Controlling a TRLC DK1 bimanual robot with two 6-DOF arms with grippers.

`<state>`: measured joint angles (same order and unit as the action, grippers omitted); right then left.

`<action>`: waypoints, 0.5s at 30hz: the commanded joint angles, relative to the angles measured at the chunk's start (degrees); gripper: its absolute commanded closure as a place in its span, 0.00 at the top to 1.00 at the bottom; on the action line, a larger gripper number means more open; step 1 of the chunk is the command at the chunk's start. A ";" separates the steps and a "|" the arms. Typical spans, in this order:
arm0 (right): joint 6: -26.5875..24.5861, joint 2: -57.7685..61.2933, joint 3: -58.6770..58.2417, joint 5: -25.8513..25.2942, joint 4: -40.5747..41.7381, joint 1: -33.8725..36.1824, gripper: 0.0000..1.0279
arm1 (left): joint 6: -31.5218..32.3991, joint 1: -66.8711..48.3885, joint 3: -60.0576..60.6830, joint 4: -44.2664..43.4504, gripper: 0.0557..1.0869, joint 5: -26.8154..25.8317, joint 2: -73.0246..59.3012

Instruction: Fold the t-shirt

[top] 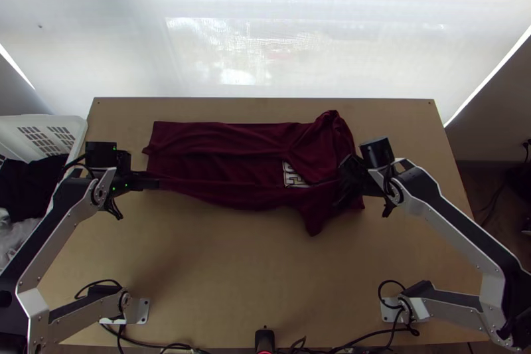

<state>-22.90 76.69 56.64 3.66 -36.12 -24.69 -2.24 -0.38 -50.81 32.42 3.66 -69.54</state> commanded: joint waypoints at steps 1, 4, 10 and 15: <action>-0.57 4.97 5.94 0.03 0.70 3.51 0.03 | -0.66 1.26 -7.11 -1.84 0.03 0.12 -5.87; -0.92 8.31 9.72 0.12 0.70 4.91 0.03 | -0.66 1.53 -10.89 -2.01 0.03 0.12 -9.48; -1.54 16.13 18.24 0.56 0.70 6.85 0.03 | -1.19 1.53 -17.84 -2.98 0.03 0.12 -16.42; -1.54 22.81 25.89 0.56 0.70 7.64 0.03 | -1.89 1.61 -23.81 -3.16 0.03 0.21 -22.31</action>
<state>-24.14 91.39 73.32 3.97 -35.42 -18.59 -3.36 0.99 -67.11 29.89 3.84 -84.53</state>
